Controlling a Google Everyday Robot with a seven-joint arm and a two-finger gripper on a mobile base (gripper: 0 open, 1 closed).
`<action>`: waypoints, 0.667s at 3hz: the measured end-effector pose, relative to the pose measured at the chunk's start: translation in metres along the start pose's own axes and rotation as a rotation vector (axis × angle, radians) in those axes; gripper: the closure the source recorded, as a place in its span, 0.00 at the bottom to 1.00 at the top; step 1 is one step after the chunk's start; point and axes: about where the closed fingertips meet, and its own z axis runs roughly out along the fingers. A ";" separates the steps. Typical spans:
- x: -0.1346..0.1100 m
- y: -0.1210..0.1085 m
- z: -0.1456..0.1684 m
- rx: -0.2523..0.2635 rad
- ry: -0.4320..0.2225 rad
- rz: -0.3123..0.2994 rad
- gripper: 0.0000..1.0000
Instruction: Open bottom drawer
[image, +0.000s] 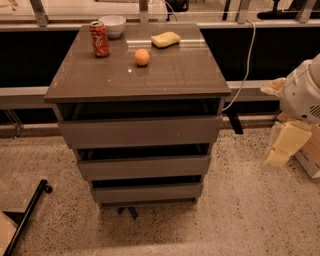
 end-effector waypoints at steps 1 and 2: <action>0.000 0.009 0.038 -0.029 -0.034 -0.011 0.00; 0.002 0.025 0.115 -0.088 -0.129 -0.027 0.00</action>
Offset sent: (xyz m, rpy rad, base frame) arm 0.0161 0.0509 -0.1904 0.2432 0.0775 0.1356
